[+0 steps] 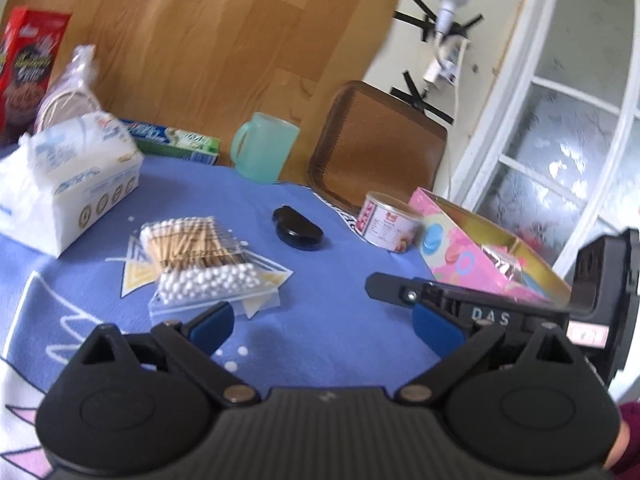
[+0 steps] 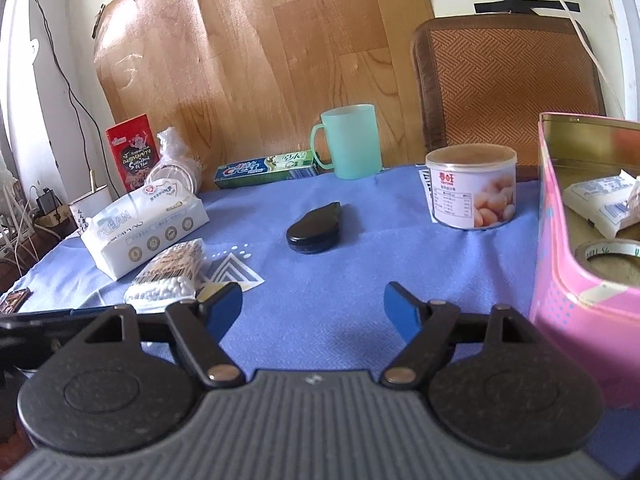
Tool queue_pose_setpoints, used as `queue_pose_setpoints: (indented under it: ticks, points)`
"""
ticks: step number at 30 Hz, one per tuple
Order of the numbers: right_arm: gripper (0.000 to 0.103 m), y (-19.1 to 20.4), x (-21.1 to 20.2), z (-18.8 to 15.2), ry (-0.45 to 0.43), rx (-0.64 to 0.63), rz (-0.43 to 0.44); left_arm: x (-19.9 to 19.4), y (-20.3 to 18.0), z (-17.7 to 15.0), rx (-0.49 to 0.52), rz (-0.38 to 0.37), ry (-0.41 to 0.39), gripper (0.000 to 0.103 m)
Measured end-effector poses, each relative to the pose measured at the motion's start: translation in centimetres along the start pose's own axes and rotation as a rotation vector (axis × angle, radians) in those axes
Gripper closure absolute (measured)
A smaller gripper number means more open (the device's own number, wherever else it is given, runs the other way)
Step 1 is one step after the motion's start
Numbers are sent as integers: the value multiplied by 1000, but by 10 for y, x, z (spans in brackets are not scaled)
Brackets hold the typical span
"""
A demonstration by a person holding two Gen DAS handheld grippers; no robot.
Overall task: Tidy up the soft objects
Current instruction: 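Move the right tool to the bag of cotton swabs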
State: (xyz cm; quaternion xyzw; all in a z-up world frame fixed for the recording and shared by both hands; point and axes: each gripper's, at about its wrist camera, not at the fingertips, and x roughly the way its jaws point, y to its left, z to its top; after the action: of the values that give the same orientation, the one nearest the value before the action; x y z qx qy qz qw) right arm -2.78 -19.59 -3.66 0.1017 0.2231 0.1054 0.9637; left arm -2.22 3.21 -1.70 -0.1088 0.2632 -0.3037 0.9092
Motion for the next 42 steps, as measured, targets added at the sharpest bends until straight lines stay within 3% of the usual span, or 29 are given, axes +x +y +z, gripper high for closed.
queue_pose_setpoints:
  ticks: [11, 24, 42]
  points:
    - [22, -1, -1, 0, -9, 4, 5, -7, 1, -3, 0, -7, -42, 4]
    - [22, -1, -1, 0, -4, -1, 5, -18, 5, -2, -33, 35, -133, 3]
    - [21, -1, 0, 0, -9, -9, -12, -26, 11, -3, -71, 70, -174, 3]
